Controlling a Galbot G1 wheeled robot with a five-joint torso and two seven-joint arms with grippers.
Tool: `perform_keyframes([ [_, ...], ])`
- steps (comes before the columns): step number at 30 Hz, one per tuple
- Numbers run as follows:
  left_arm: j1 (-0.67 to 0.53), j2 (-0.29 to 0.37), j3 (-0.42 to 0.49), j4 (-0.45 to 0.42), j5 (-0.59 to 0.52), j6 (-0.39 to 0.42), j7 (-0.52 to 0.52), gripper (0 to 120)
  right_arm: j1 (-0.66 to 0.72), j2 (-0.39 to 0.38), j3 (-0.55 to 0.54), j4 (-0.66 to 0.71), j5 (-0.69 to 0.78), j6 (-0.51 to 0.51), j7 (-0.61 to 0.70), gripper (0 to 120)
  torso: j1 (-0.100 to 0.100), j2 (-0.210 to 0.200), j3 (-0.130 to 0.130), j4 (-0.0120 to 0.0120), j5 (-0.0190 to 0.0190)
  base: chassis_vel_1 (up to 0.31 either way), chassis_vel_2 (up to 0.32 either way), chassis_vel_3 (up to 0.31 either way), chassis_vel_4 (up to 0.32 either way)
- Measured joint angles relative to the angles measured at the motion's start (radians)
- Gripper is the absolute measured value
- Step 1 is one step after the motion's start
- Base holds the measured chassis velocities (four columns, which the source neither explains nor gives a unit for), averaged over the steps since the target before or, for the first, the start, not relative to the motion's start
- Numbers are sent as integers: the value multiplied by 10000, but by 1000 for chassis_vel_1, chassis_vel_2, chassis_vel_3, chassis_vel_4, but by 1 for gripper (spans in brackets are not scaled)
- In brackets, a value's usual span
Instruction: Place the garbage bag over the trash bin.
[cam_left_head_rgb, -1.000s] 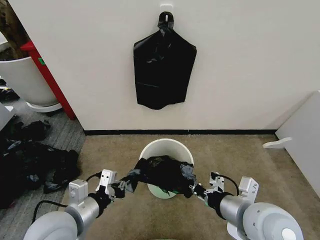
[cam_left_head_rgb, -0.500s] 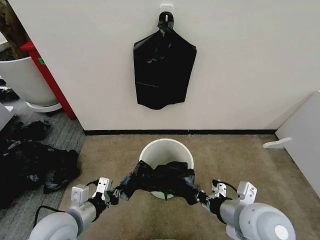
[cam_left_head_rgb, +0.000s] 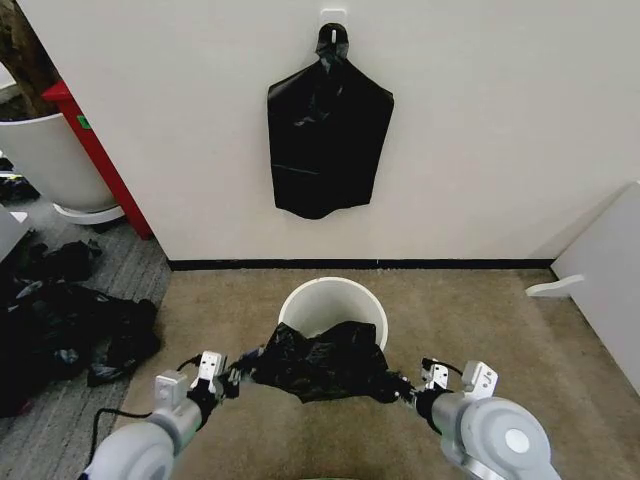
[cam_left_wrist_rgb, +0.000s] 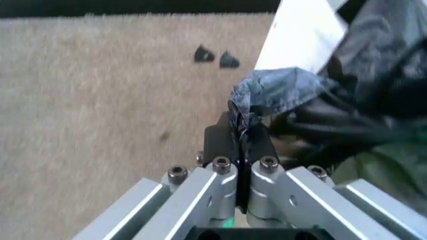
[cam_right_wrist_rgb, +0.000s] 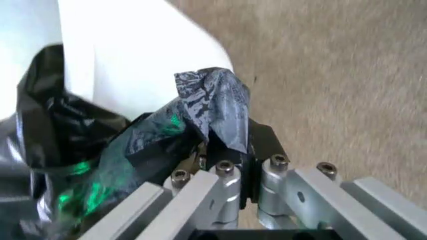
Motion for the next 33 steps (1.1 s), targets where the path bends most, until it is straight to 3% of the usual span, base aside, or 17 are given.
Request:
perform_keyframes([
  [6,-260,-123,157,124,160,-247,-1,0,46,-86,109,-8,-799,537,-378,0,0,0,0,0,0,0,0,0,0],
  [21,-558,-306,156,613,82,-436,61,0,384,15,-9,-832,-2052,721,-1707,0,0,0,0,1,-1,0,0,0,0],
  [29,-130,-342,-55,326,625,-651,175,0,-18,-63,116,-61,-2237,465,-1683,0,0,0,-2,0,0,0,0,0,0],
  [33,176,-339,-252,93,1138,-850,305,0,-216,-129,99,475,-2293,229,-1512,17,0,0,-2,2,-2,0,0,0,0],
])
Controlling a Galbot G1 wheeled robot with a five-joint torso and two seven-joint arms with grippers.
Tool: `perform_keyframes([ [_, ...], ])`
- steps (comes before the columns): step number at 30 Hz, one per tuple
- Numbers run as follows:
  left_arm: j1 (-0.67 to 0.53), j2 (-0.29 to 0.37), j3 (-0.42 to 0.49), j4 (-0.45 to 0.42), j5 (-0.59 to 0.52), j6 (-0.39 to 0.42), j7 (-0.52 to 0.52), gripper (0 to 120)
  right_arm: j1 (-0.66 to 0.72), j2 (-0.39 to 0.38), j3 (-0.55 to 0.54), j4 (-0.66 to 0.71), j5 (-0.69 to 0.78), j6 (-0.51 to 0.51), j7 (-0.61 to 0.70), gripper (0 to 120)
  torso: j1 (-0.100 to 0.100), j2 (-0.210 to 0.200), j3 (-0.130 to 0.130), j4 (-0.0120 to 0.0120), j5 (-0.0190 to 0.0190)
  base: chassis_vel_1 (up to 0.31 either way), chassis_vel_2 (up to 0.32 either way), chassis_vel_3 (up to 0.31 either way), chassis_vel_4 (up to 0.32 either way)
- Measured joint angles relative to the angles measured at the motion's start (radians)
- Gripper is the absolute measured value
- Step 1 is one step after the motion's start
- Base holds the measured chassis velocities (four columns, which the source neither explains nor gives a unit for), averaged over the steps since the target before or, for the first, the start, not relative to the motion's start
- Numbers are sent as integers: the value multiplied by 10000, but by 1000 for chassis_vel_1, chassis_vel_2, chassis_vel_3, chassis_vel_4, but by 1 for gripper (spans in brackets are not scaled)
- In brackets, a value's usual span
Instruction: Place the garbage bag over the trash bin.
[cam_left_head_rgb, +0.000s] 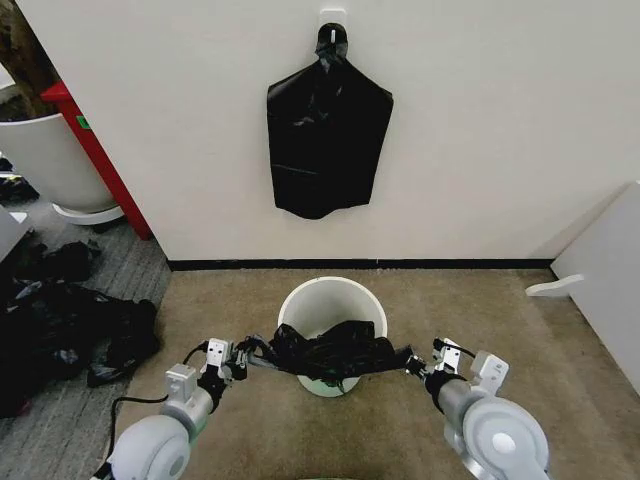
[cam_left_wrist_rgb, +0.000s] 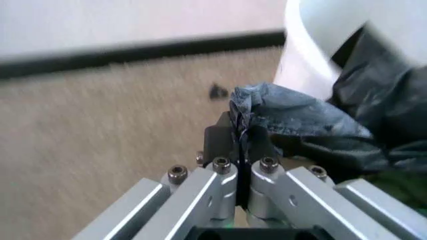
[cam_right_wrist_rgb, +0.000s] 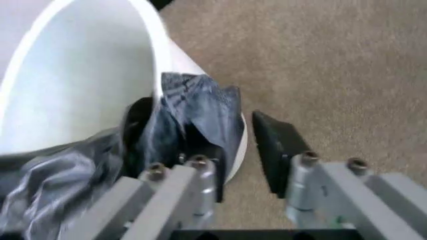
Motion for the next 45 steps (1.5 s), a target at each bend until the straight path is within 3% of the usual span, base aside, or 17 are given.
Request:
perform_keyframes([
  [6,402,50,-356,-631,1229,-733,74,0,-217,-146,-73,847,-1007,-109,126,39,0,0,0,0,1,0,0,0,0],
  [16,898,12,-594,-1436,1419,-794,-85,0,-434,-262,46,1589,-1175,-209,1008,73,0,0,1,0,1,0,0,0,0],
  [22,1899,-458,-748,-1877,1640,-1164,-151,25,-810,-190,98,1999,-1084,-513,1313,97,0,0,0,0,0,0,0,0,0],
  [30,2742,-1003,-1443,-2365,1385,-1324,202,50,-1202,-133,91,2202,-983,-792,1669,100,0,0,0,-1,3,0,0,0,0],
  [35,3064,-1122,-2077,-1988,1314,-1428,475,72,-1379,-40,150,2202,-921,-907,1983,100,0,0,0,-1,0,0,0,0,0],
  [38,3193,-1146,-2276,-1780,1262,-1568,584,79,-1456,9,153,2202,-850,-920,2131,100,0,0,1,-1,-1,0,0,0,0],
  [43,3841,-1334,-3096,-1369,415,-2873,1392,98,-1917,153,238,2197,-766,-955,2495,100,0,1,0,0,0,0,0,0,0],
  [45,3908,-1354,-3231,-1300,221,-3149,1612,99,-2007,174,248,2196,-741,-1008,2538,100,0,0,0,0,0,0,0,0,0],
])
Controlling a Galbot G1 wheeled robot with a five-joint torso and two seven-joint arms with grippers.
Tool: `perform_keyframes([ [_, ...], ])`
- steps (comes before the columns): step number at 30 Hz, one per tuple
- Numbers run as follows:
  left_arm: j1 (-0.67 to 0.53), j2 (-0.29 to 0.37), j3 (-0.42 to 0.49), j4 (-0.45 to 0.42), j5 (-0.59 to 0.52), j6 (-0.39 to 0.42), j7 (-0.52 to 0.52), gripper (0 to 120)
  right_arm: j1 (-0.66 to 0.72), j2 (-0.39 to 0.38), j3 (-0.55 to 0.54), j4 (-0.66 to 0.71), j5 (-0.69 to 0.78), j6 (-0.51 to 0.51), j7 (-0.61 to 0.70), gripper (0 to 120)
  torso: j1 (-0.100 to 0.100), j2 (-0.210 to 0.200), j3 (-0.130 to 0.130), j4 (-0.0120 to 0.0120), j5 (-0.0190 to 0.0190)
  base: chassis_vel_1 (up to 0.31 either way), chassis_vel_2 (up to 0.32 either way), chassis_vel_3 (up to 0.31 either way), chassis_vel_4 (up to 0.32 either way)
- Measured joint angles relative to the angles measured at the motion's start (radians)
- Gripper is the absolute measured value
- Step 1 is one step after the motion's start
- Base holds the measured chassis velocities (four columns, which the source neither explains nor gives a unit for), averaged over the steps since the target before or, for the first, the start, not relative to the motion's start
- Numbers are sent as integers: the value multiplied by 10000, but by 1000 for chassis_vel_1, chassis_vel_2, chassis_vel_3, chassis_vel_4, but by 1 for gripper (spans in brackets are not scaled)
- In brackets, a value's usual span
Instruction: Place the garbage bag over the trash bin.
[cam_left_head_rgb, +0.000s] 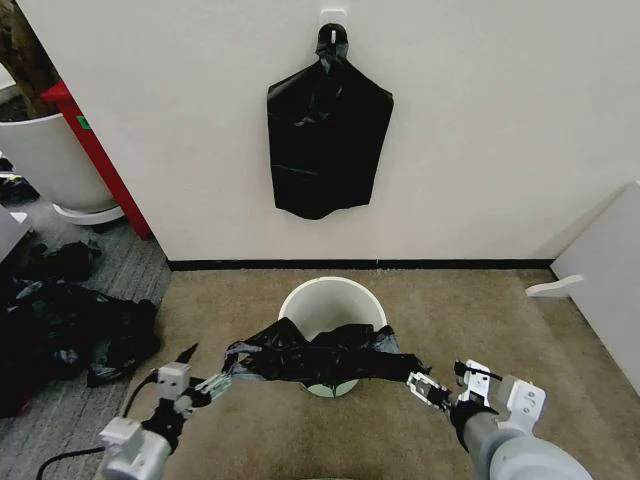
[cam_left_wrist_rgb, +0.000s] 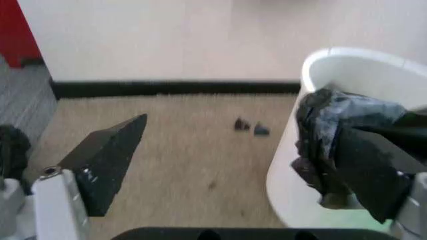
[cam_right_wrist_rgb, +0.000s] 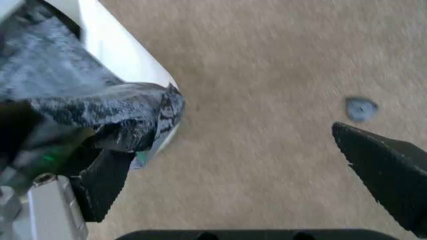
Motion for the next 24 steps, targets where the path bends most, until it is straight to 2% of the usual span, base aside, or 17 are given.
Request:
perform_keyframes([
  [4,245,7,-595,77,-677,-761,1142,100,-245,27,41,-6,-48,-132,141,100,0,0,0,-1,1,0,0,0,0],
  [10,152,119,-738,-98,-684,-834,1768,100,80,-79,155,-10,-105,-37,119,100,0,0,0,-1,1,0,0,0,0],
  [18,-633,710,267,354,-166,114,2616,100,780,-60,201,-15,1753,-475,-424,100,0,0,2,-1,-3,0,0,0,0],
  [21,-789,892,277,176,-157,369,3191,100,662,-61,271,-18,2226,-670,-523,100,0,0,1,-2,-1,0,0,0,0],
  [24,-782,988,126,-8,-267,419,3340,100,602,-110,358,-20,2457,-777,-470,100,0,0,1,-2,3,0,0,0,0],
])
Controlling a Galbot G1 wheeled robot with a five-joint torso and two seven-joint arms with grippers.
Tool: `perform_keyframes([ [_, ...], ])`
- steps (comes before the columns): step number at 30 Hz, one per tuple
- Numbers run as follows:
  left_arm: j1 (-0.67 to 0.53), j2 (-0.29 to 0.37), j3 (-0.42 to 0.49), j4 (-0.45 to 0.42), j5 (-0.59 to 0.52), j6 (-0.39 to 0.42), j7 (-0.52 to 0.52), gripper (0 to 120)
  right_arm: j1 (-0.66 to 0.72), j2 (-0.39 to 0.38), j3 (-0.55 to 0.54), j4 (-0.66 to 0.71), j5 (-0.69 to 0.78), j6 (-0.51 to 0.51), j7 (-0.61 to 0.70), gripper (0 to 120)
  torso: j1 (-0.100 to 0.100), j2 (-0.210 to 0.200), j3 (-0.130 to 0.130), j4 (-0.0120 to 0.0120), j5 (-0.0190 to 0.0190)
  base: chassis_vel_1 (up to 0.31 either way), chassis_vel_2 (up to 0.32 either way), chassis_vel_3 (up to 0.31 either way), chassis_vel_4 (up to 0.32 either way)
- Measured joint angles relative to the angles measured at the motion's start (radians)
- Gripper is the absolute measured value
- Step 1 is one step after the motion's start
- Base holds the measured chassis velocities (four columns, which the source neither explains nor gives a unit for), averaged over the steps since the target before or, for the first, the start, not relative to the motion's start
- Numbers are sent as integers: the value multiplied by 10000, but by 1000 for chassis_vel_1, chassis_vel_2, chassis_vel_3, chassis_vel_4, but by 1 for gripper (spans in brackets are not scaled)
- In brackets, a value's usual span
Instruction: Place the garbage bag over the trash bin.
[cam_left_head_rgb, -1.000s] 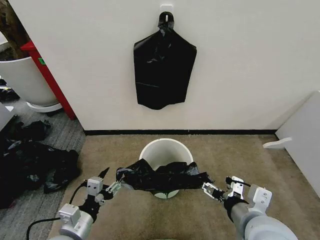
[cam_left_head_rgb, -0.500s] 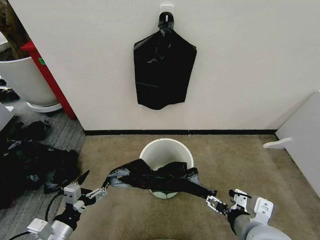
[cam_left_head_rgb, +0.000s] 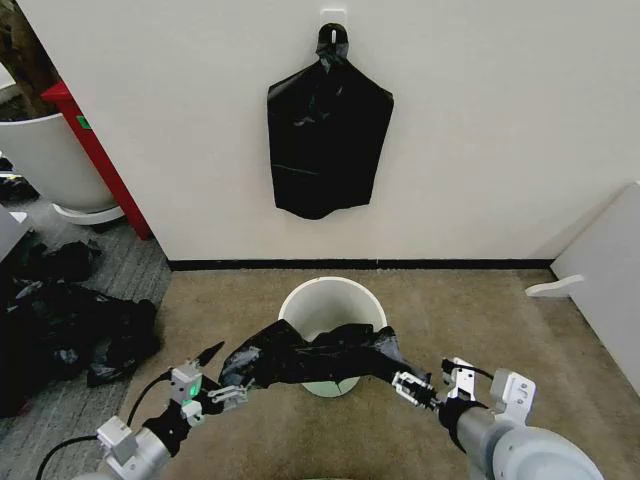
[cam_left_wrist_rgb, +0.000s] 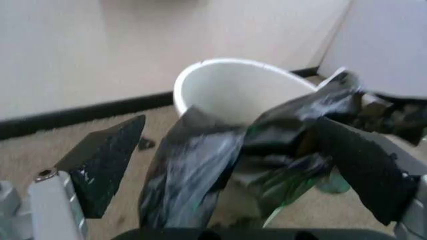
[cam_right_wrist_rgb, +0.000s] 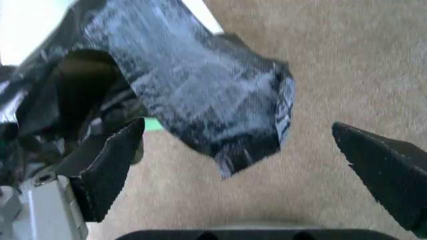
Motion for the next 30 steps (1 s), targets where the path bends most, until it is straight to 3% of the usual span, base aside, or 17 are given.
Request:
perform_keyframes([
  [12,639,59,-1601,-381,-567,-455,396,100,165,-280,214,0,-344,-87,-436,100,0,0,0,3,-1,0,0,0,0],
  [19,-21,209,-1435,-664,-1364,-243,19,100,228,-337,1068,-1,-1911,-160,-2765,100,0,0,0,0,-3,0,0,0,0],
  [23,-505,292,-1270,-1044,-1989,268,-867,100,464,-662,2317,-1,-1567,-184,-4486,100,0,0,0,1,-1,0,0,0,0],
  [27,-748,286,-1168,-1366,-2352,609,-1656,100,644,-980,3007,-1,-1132,-211,-5177,100,0,0,0,1,-2,0,0,0,0],
  [30,-1239,290,-931,-2030,-2654,1394,-3402,100,1031,-1725,3609,0,-1484,-20,-6600,100,0,0,0,0,-2,0,0,0,0],
])
